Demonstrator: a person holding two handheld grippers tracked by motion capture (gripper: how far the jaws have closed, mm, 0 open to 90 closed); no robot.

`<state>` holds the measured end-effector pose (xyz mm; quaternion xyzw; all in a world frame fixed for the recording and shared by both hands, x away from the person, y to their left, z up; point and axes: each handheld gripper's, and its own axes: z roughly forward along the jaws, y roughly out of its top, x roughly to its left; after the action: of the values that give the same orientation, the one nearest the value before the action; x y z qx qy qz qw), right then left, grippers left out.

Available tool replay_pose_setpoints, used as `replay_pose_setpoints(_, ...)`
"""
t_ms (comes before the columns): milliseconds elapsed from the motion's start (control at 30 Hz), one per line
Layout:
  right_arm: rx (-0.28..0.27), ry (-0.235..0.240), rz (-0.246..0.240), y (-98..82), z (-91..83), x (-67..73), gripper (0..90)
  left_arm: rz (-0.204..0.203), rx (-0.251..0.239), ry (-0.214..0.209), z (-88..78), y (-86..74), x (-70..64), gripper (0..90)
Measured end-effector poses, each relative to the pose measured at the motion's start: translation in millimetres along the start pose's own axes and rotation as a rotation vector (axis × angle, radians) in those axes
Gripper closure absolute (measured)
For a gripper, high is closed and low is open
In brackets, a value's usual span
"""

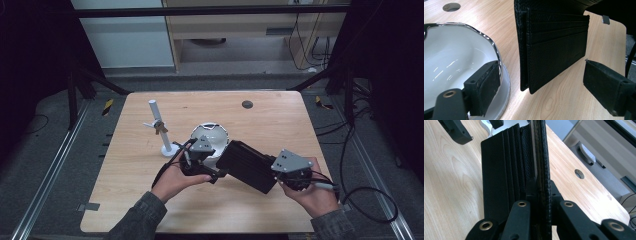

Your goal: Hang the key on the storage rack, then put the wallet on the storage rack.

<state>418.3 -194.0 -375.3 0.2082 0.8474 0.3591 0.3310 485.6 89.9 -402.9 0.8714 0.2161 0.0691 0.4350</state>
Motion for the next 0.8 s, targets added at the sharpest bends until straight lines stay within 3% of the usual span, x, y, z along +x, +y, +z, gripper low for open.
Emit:
replay_pose_setpoints(467, -0.033, 0.008, 0.001, 1.3, -1.7, 1.7, 84.3, 0.005, 0.006, -0.016, 7.1, 3.7, 1.0, 14.4)
replay_pose_setpoints(800, -0.08, 0.024, -0.009, 2.7, -3.8, 3.7, 84.2, -0.002, 0.013, -0.064, 13.9, 13.1, 7.0, 21.5)
